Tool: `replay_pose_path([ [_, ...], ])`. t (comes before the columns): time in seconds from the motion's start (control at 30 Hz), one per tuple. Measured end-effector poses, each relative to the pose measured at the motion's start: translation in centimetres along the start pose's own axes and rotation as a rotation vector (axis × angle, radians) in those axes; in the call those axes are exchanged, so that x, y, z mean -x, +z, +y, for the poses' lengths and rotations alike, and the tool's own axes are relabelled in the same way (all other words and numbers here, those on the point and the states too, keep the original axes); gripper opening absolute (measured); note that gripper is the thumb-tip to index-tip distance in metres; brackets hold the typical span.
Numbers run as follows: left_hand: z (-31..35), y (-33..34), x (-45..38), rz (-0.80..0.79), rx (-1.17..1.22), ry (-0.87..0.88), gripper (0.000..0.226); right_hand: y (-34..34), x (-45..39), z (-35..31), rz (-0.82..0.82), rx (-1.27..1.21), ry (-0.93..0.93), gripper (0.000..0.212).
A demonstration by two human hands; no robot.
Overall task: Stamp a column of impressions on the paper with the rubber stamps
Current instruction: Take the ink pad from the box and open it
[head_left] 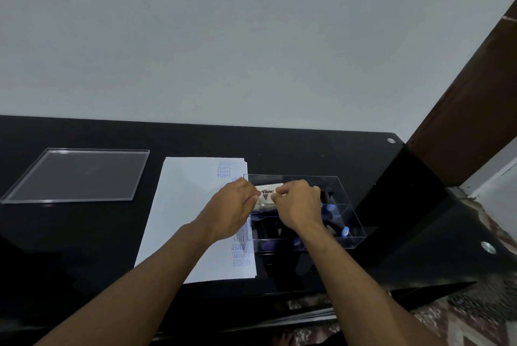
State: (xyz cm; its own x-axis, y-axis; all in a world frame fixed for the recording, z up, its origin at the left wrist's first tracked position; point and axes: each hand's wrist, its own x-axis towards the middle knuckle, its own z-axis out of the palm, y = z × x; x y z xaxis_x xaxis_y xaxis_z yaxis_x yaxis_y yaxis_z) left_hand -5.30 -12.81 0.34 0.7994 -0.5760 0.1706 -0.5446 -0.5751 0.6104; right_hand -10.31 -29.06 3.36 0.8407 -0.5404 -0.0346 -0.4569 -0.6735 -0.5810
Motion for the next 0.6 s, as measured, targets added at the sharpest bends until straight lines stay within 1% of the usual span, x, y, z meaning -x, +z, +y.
replay_pose_path([
  [0.07,0.0,0.0,0.0,0.008,-0.008,0.011,0.03,-0.1,-0.1,0.1,0.044,-0.106,-0.007,0.015],
  [0.13,-0.1,0.2,0.0,0.012,-0.013,0.021,0.03,-0.4,0.0,0.0,0.054,-0.165,-0.016,0.013],
  [0.2,-0.1,0.3,0.0,0.015,-0.014,0.025,0.031,-0.8,0.0,-0.1,0.06,-0.18,-0.023,0.011],
  [0.33,0.1,0.4,0.1,0.039,-0.005,0.037,0.031,-1.4,0.1,-0.1,0.075,-0.158,-0.051,0.018],
  [0.4,0.2,0.4,0.2,0.057,-0.002,0.049,0.031,-1.5,-0.1,-0.1,0.074,-0.19,-0.042,0.019],
  [0.6,0.4,0.6,0.2,0.113,-0.013,0.071,0.03,-1.3,-0.4,-0.4,0.009,-0.255,-0.043,0.026],
])
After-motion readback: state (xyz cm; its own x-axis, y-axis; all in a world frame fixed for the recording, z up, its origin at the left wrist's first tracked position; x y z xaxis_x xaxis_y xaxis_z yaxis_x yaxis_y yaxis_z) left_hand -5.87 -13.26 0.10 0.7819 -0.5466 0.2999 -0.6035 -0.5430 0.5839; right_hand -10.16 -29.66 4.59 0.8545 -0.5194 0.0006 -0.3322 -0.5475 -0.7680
